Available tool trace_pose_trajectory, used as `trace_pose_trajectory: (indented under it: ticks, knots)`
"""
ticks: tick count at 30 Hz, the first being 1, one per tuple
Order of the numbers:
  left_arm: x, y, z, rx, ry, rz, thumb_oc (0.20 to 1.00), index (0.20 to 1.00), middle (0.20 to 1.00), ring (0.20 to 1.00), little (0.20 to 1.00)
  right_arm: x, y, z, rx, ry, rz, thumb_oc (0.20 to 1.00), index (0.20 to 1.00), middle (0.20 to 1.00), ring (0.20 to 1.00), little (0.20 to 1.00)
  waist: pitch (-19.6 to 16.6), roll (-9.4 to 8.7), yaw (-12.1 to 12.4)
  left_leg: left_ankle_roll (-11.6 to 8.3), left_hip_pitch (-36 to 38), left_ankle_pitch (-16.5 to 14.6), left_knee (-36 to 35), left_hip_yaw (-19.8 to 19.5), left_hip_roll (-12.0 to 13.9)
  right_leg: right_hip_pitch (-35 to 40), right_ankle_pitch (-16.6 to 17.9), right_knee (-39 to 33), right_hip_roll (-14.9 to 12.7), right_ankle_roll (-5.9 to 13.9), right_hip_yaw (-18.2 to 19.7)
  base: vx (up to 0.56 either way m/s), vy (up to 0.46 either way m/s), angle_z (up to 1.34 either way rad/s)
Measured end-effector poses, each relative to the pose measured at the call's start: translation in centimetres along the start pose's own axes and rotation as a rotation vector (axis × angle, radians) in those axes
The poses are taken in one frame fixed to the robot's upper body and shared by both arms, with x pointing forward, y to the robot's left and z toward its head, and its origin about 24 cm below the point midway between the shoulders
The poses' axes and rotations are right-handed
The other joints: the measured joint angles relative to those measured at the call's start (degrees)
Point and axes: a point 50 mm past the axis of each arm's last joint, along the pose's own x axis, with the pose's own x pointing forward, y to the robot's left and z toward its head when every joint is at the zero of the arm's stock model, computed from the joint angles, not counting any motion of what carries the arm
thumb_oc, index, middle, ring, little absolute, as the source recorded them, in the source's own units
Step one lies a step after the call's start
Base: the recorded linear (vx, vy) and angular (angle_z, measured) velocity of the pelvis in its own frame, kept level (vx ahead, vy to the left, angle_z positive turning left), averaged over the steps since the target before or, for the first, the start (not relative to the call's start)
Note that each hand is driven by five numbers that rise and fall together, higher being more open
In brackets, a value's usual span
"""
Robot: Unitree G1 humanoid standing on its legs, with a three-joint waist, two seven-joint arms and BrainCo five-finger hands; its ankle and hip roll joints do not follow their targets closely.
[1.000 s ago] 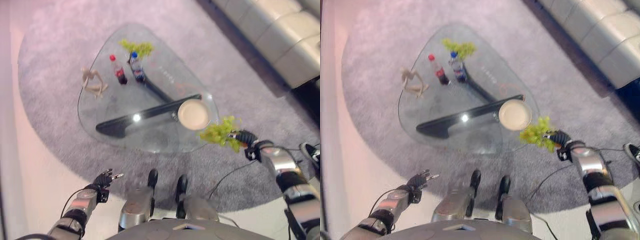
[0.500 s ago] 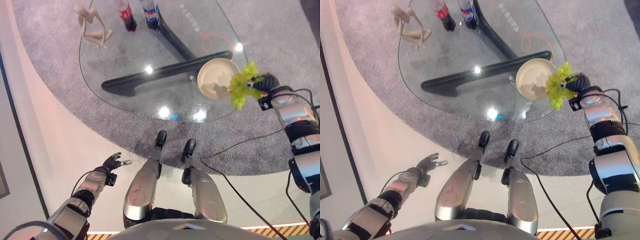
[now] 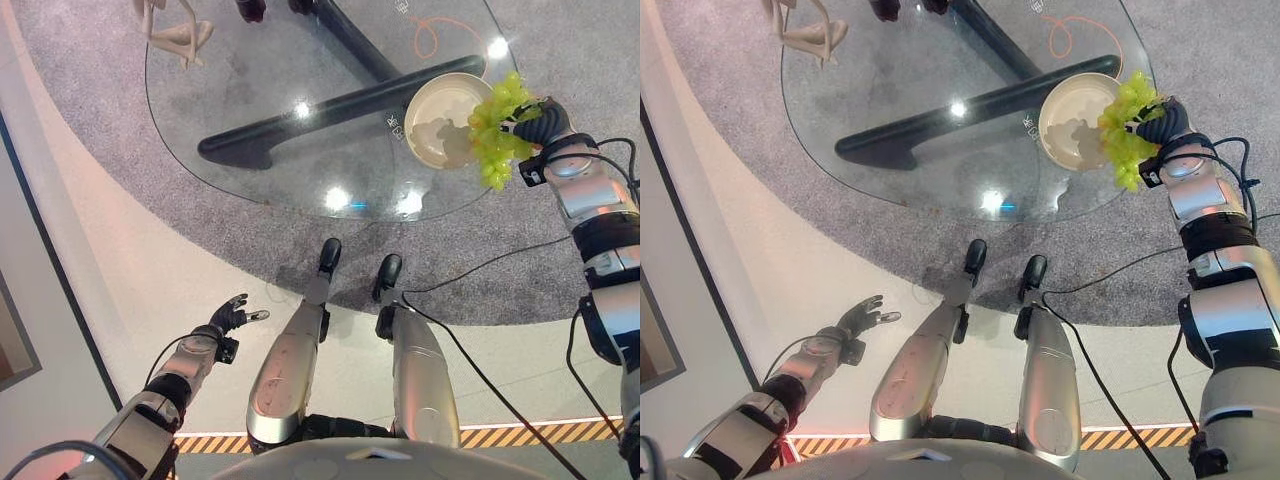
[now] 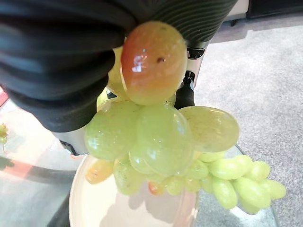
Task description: Pick up fruits into the plate
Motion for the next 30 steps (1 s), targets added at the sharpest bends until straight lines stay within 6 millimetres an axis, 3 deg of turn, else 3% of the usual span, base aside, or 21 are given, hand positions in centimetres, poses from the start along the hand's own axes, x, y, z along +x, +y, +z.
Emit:
trace_pose_trajectory:
  ticks: [5, 12, 19, 20, 21, 30]
  knots:
    - [0.0, -0.6, 0.7, 0.006, -0.042, -0.020, 1.000, 1.000, 1.000, 1.000, 1.000, 0.4, -0.9, 2.4, -0.061, -0.055, -0.048, 0.200, 0.200, 0.200, 0.200, 0.200, 0.04, 0.10, 0.18, -0.12, -3.63, -0.05, 2.02, -0.02, -0.45, -4.53, -1.27, 4.09, -0.65, -0.65, 0.14, -0.01, 0.039, 0.03]
    - [0.0, -1.0, 1.1, 0.015, -0.070, -0.034, 1.000, 1.000, 1.000, 1.000, 1.000, 0.6, -1.0, 4.0, -0.174, -0.081, -0.101, 0.200, 0.200, 0.200, 0.200, 0.200, 0.08, 0.26, 1.56, -0.38, -6.68, -0.13, 3.85, -0.30, -0.74, -7.87, -1.79, 6.93, -1.22, -1.14, -0.10, -0.02, 0.041, 0.04]
    - [0.0, -1.4, 1.2, 0.012, -0.081, -0.045, 1.000, 1.000, 1.000, 1.000, 1.000, 0.6, 0.2, 5.4, -0.242, -0.104, -0.089, 0.200, 0.200, 0.200, 0.200, 0.200, 0.20, 0.73, 2.02, -0.68, -8.20, -0.13, 4.65, -0.81, -1.37, -9.62, -2.25, 8.69, -1.99, -1.22, -0.39, 0.00, 0.038, 0.05]
    - [-0.1, -1.4, 1.1, 0.011, -0.079, -0.046, 1.000, 1.000, 1.000, 1.000, 1.000, 0.6, 0.4, 5.4, -0.265, -0.099, -0.086, 0.859, 0.859, 0.859, 0.859, 0.859, 0.20, 0.73, 2.22, -0.70, -8.19, -0.16, 4.75, -0.81, -1.45, -9.62, -2.30, 8.80, -2.06, -1.14, -0.37, 0.00, 0.032, 0.02]
    - [-0.1, -1.4, 1.1, 0.011, -0.079, -0.046, 1.000, 1.000, 1.000, 1.000, 1.000, 0.6, 0.5, 5.4, -0.269, -0.097, -0.085, 1.000, 1.000, 1.000, 1.000, 1.000, 0.20, 0.73, 2.43, -0.71, -8.22, -0.18, 4.78, -0.84, -1.52, -9.64, -2.34, 8.86, -2.13, -1.08, -0.38, 0.01, 0.043, 0.03]
    - [-0.1, -1.5, 1.0, -0.007, -0.080, -0.051, 1.000, 1.000, 1.000, 1.000, 1.000, 0.7, -0.2, 7.4, -0.283, -0.133, -0.126, 1.000, 1.000, 1.000, 1.000, 1.000, 0.19, 0.74, 3.88, -0.83, -9.08, -0.13, 5.07, -1.37, -1.73, -10.34, -2.51, 9.39, -2.35, -1.07, -0.76, 0.01, 0.020, 0.03]
